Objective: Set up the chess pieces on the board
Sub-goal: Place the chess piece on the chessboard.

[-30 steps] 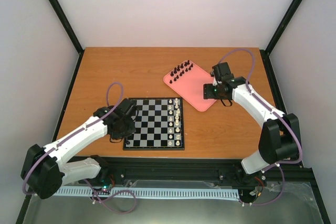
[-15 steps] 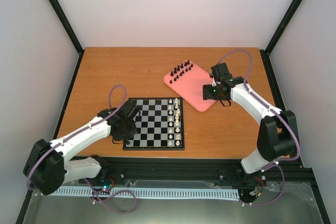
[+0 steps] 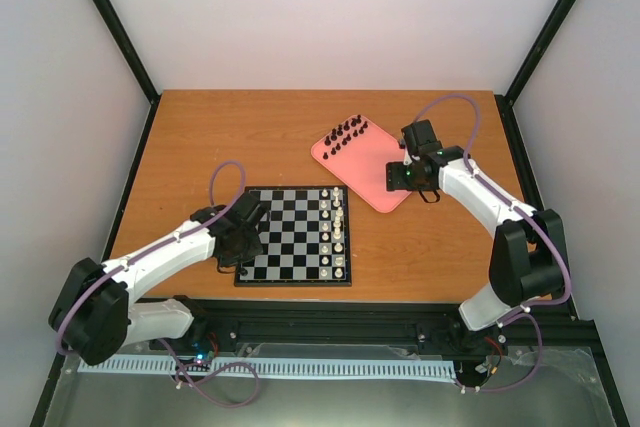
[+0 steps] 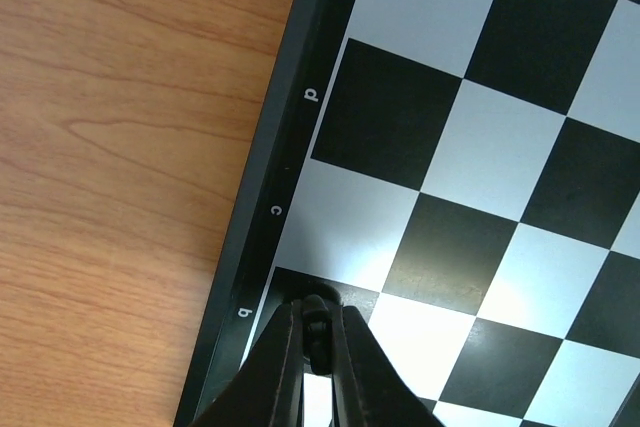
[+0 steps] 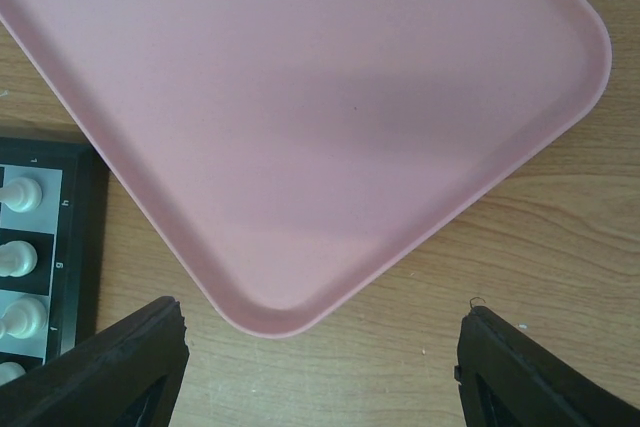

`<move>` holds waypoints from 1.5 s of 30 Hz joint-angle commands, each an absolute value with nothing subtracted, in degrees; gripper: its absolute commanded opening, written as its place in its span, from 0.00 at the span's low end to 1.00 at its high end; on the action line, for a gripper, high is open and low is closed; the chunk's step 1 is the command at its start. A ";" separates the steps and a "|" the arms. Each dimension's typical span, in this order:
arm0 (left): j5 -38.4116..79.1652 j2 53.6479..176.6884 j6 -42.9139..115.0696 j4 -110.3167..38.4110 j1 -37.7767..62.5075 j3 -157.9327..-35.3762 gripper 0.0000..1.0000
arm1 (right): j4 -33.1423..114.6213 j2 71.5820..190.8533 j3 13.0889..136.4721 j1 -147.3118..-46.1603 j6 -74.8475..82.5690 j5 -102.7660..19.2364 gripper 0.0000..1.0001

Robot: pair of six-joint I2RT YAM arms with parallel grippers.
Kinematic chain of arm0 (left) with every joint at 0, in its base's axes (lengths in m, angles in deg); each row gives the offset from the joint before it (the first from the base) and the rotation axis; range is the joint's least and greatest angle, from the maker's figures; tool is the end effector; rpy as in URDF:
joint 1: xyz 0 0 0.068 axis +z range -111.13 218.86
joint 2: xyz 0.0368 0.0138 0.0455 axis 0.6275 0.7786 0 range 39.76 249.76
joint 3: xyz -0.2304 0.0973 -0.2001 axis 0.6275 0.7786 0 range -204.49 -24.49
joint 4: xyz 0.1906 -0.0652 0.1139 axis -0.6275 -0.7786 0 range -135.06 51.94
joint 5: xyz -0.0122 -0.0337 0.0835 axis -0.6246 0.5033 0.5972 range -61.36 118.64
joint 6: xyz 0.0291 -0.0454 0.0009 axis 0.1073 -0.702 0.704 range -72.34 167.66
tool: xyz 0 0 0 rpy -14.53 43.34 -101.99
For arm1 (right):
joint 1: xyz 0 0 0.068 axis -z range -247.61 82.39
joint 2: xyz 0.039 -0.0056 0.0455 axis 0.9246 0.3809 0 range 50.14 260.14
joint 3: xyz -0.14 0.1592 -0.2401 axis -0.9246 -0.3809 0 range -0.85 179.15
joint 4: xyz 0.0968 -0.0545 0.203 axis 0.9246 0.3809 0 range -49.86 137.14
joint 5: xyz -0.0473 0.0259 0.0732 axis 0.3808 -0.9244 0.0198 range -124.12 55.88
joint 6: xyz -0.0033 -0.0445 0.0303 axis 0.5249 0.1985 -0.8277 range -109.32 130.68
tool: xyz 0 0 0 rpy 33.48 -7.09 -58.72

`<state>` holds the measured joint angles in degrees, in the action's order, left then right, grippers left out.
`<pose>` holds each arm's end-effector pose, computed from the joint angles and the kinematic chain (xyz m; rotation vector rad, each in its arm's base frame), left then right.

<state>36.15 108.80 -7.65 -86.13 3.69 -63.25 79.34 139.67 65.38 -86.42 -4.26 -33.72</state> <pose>0.1204 -0.0792 0.2432 -0.5268 2.8566 -0.0761 0.2720 0.0924 0.3000 -0.0881 2.6729 0.1811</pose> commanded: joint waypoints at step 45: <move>35.27 108.54 -6.96 -85.25 3.29 -58.33 0.01 | 79.48 141.41 65.84 -86.86 -3.83 -33.40 0.86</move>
<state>36.71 106.76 -7.61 -83.09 3.69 -60.74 79.48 141.07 65.41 -86.42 -3.78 -33.74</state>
